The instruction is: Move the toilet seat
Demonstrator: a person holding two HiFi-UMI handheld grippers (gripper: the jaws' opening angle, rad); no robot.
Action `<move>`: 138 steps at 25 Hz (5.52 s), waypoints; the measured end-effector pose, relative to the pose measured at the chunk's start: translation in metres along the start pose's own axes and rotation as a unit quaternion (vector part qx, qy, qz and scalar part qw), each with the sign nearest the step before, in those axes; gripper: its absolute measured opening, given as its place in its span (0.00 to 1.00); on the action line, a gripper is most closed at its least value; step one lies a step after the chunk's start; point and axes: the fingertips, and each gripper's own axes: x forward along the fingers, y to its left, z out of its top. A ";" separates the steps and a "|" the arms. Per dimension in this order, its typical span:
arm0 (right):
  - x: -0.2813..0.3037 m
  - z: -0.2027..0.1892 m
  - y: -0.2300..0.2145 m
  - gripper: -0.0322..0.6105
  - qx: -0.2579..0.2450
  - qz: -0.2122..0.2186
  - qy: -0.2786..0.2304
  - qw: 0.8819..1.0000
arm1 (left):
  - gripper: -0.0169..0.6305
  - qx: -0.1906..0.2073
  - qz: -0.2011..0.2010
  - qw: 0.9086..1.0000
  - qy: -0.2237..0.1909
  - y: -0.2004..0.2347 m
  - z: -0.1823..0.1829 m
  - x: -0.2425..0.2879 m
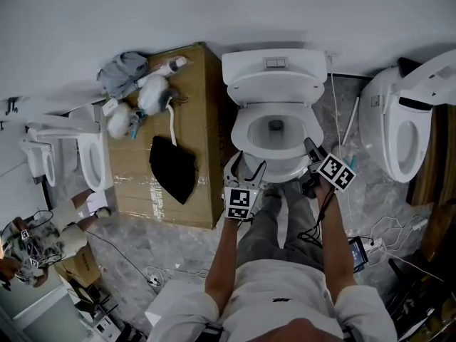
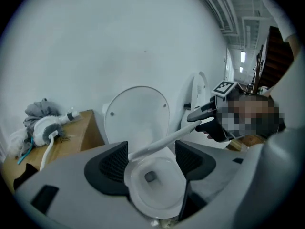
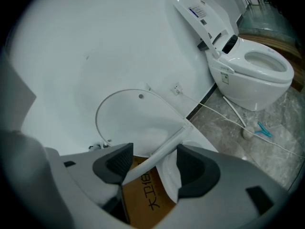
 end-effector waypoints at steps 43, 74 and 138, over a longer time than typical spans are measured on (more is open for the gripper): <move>-0.013 0.044 0.095 0.51 -0.296 0.076 -0.062 0.950 | 0.43 -0.009 0.021 0.999 -0.048 0.043 0.084 0.054; 0.030 0.097 0.129 0.51 -0.334 0.077 -0.083 0.936 | 0.43 -0.019 0.035 0.997 -0.073 0.079 0.133 0.097; -0.209 0.008 0.232 0.49 -0.488 0.093 -0.173 0.850 | 0.36 0.014 0.007 0.981 -0.193 -0.008 0.184 -0.150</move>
